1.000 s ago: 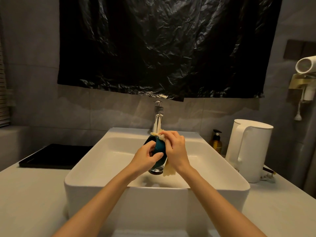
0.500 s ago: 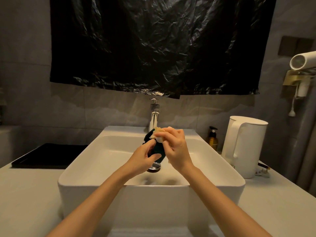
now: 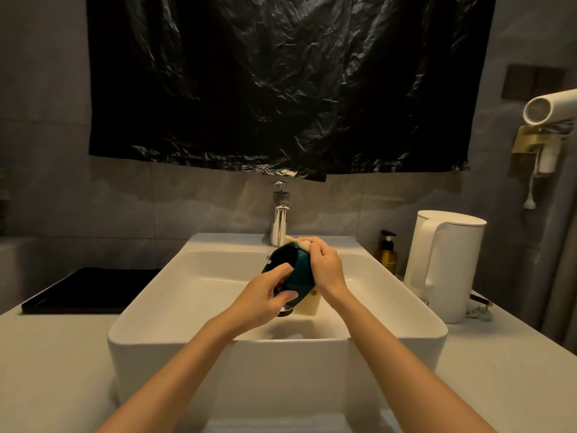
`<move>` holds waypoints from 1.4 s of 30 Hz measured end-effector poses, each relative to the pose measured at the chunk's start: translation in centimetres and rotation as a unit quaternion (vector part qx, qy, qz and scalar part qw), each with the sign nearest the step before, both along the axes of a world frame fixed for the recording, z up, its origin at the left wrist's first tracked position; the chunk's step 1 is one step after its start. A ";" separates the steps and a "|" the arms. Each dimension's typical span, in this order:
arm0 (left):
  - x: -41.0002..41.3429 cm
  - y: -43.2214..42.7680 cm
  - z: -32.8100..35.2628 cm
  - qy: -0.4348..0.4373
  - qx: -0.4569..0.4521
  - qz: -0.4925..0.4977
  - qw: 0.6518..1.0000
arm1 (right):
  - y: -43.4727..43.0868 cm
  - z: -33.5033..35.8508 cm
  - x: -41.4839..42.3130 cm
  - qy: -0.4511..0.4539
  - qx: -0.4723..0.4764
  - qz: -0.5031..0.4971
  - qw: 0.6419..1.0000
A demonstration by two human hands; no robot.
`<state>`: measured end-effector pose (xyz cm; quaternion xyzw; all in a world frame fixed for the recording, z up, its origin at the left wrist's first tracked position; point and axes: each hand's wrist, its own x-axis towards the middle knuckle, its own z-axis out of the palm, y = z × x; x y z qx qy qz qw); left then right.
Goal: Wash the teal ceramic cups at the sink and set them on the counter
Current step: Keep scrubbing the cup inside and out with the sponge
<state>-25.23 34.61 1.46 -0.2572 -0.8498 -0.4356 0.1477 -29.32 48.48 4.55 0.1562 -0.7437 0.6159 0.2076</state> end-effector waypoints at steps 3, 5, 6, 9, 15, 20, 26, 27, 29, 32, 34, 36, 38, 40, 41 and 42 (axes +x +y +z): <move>0.1 0.2 0.2 0.012 0.009 -0.007 1.000 | 0.5 0.4 0.3 -0.115 -0.065 0.006 0.991; 0.5 0.4 0.6 0.015 0.021 -0.015 1.000 | 0.9 0.4 0.2 -0.232 -0.164 0.077 0.956; 0.6 0.4 0.8 0.012 0.025 -0.019 0.999 | 1.1 0.3 0.2 -0.280 -0.194 0.112 0.933; 0.6 0.2 0.7 0.024 0.024 -0.025 0.999 | 1.7 0.5 0.4 -0.355 -0.191 0.205 0.892; 0.6 0.2 0.8 0.044 0.008 0.001 0.999 | 2.6 1.1 1.6 -0.373 -0.210 0.283 0.858; 0.4 0.8 1.5 0.002 0.064 0.001 0.998 | 1.6 0.6 1.2 -0.320 -0.183 0.236 0.899; 0.0 1.4 3.1 -0.178 0.303 -0.067 0.934 | 0.2 0.0 0.9 -0.162 -0.067 0.157 0.972; -0.1 1.3 3.2 -0.188 0.317 -0.072 0.927 | 0.2 0.0 1.0 -0.150 -0.057 0.158 0.974; -0.3 1.3 3.2 -0.185 0.327 -0.067 0.925 | 0.1 0.0 1.2 -0.138 -0.044 0.158 0.977; -0.4 1.1 3.1 -0.161 0.343 -0.040 0.925 | -0.2 0.1 1.5 -0.099 -0.068 0.152 0.981; -0.7 0.8 2.8 -0.146 0.338 -0.009 0.930 | -0.1 -0.3 1.3 0.006 -0.025 0.114 0.993; -0.7 0.7 2.6 -0.132 0.324 0.016 0.937 | 0.3 -1.1 0.9 0.154 0.096 0.066 0.981; -0.7 0.6 2.4 -0.115 0.305 0.033 0.945 | 0.5 -1.9 0.2 0.239 0.194 0.040 0.951; -0.4 0.6 2.4 -0.100 0.281 0.044 0.953 | 0.4 -2.0 -0.2 0.258 0.237 0.032 0.936; -0.3 0.6 2.3 -0.097 0.269 0.043 0.957 | 0.3 -1.8 -0.3 0.248 0.233 0.031 0.940; -0.2 0.6 2.3 -0.098 0.256 0.040 0.961 | 0.1 -1.6 -0.3 0.213 0.210 0.028 0.954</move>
